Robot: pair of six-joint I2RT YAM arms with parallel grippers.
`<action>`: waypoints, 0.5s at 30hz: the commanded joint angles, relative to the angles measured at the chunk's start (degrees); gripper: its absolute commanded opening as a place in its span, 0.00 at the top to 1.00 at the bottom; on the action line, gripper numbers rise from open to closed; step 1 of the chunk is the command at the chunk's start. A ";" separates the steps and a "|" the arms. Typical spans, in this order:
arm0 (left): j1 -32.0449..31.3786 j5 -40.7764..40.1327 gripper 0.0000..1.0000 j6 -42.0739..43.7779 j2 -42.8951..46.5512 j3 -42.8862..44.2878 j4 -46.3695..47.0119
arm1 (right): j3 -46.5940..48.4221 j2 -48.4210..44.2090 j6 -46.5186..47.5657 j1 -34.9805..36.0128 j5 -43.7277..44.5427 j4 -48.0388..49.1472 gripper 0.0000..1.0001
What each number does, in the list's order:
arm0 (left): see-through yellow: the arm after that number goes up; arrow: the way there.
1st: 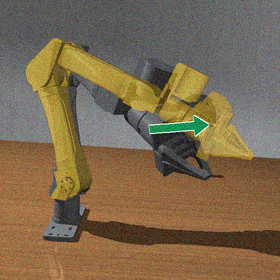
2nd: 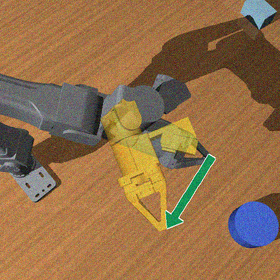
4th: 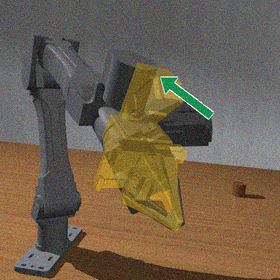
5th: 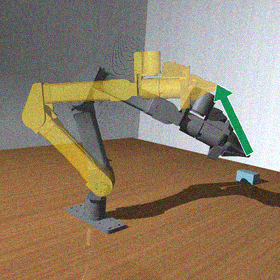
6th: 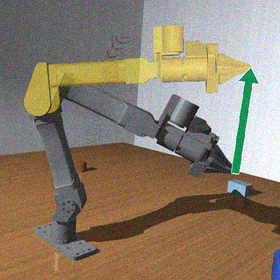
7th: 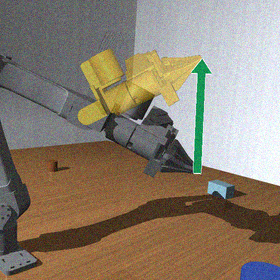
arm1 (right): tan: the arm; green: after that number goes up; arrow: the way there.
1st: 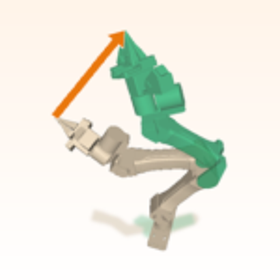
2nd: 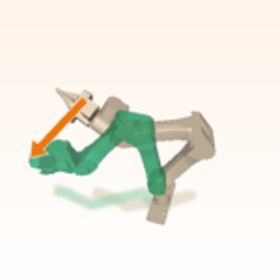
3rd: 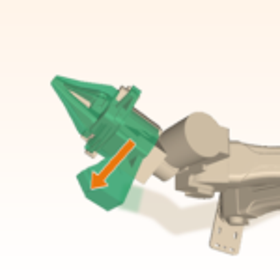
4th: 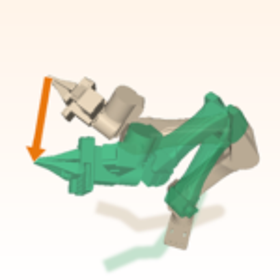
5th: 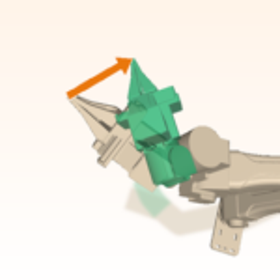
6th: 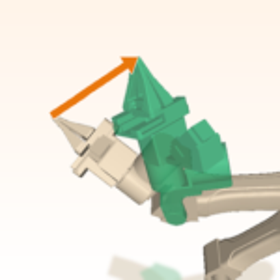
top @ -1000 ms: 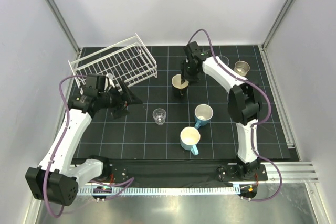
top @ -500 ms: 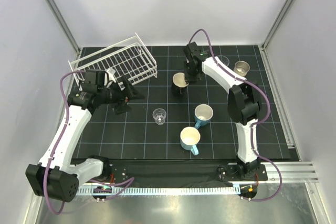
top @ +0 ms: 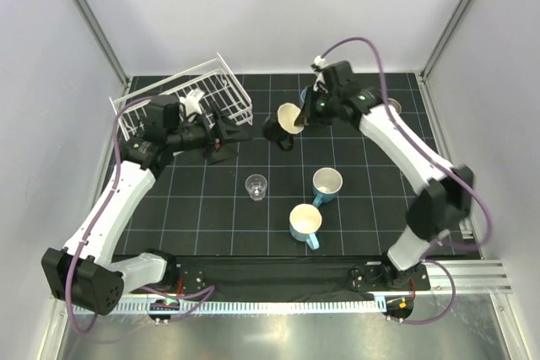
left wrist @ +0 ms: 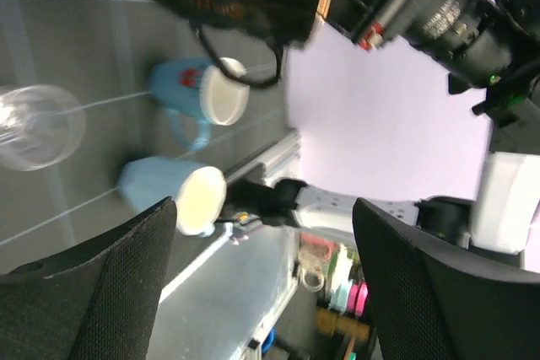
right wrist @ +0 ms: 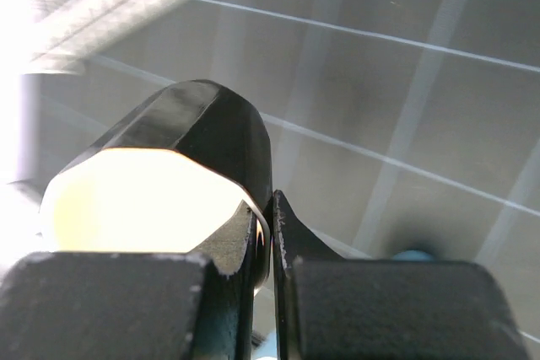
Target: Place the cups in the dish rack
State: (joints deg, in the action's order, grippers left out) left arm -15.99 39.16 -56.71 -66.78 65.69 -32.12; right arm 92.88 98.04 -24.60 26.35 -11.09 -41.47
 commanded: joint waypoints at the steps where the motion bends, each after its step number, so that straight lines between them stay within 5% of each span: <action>1: -5.62 4.35 0.18 -6.47 -1.68 2.60 15.49 | -8.19 -13.90 -8.08 -1.12 -12.89 17.54 0.96; 15: -17.32 4.43 0.21 -19.49 -3.88 0.23 43.10 | -30.21 -37.04 -28.12 -10.26 -23.44 46.29 0.96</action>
State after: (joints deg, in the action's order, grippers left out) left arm -32.08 41.01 -72.07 -69.56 66.08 0.05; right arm 63.20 64.58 -44.77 16.43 -29.43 -11.38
